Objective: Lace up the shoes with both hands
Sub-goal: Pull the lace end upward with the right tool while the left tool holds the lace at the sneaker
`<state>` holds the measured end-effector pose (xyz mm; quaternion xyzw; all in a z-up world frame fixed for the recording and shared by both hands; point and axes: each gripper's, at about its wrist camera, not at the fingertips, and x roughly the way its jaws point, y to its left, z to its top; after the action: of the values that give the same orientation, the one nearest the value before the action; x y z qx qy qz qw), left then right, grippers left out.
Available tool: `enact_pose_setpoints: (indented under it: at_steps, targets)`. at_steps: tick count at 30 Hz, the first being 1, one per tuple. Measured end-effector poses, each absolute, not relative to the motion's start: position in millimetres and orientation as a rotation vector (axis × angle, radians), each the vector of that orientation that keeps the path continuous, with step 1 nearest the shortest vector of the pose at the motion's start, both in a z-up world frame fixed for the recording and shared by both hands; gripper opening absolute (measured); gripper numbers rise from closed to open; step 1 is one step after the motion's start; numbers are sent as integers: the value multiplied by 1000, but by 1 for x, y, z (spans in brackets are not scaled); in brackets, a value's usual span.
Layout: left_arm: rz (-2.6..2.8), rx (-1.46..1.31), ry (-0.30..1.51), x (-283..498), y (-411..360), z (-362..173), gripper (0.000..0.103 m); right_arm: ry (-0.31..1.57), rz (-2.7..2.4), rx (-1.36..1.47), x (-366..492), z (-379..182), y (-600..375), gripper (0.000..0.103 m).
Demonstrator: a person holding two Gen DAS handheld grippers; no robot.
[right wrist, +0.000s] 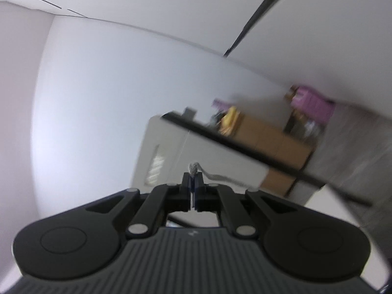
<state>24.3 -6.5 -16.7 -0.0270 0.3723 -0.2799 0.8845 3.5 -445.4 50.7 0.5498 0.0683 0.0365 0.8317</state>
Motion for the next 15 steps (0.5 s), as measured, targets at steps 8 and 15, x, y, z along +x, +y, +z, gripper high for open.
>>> enact_pose_setpoints:
  at_steps: [8, 15]
  targets:
    - [-558, -30, 762, 67, -12, -39, 6, -16, -256, 1128, -30, 29, -482, 3]
    - [-568, 72, 708, 127, -29, -56, 6, 83, -325, 1052, -11, 5, -484, 3]
